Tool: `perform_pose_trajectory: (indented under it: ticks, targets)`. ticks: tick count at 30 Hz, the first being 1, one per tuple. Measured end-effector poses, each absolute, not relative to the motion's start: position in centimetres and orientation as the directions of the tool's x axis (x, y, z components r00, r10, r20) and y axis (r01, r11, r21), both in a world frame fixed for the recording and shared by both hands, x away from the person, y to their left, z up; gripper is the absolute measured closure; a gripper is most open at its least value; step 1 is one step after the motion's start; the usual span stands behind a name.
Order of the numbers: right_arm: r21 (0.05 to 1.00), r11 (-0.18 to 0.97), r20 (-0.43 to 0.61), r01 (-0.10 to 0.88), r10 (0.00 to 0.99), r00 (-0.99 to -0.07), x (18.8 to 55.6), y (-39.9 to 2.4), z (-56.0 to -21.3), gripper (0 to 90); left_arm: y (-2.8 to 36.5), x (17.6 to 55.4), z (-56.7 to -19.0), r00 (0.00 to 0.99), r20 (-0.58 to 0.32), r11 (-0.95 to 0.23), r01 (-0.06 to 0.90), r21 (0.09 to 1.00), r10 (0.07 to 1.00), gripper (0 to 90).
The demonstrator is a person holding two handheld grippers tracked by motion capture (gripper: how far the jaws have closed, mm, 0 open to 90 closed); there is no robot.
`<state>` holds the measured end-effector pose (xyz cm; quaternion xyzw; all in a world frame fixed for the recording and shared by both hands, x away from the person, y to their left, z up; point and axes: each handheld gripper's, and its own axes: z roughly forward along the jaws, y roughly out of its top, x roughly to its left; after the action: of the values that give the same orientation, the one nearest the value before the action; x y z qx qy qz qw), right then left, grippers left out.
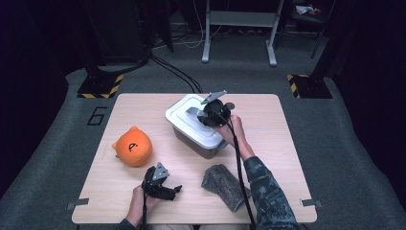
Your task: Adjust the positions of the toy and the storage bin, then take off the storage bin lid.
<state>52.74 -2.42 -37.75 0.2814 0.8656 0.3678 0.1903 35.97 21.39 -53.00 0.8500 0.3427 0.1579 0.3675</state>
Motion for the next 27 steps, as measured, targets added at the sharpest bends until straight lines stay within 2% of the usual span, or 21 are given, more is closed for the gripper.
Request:
perform_pose_trajectory:
  ticks: [5, 12, 27]
  targets:
    - [0.735, 0.563, -0.093, 0.378, 0.636, -0.766, 51.9, -1.9, -37.7, 66.6, 21.4, 36.0, -53.0, 0.715, 0.017, -0.495, 0.466, 0.733, 0.699, 11.2]
    - [0.737, 0.564, -0.105, 0.373, 0.64, -0.761, 51.8, -1.8, -37.7, 66.6, 21.4, 36.0, -53.0, 0.715, 0.017, -0.495, 0.467, 0.733, 0.699, 11.1]
    - [0.775, 0.553, -0.16, 0.306, 0.64, -0.751, 51.0, -2.3, -36.1, 66.6, 21.4, 36.0, -53.0, 0.712, 0.014, -0.491, 0.47, 0.734, 0.702, 11.2]
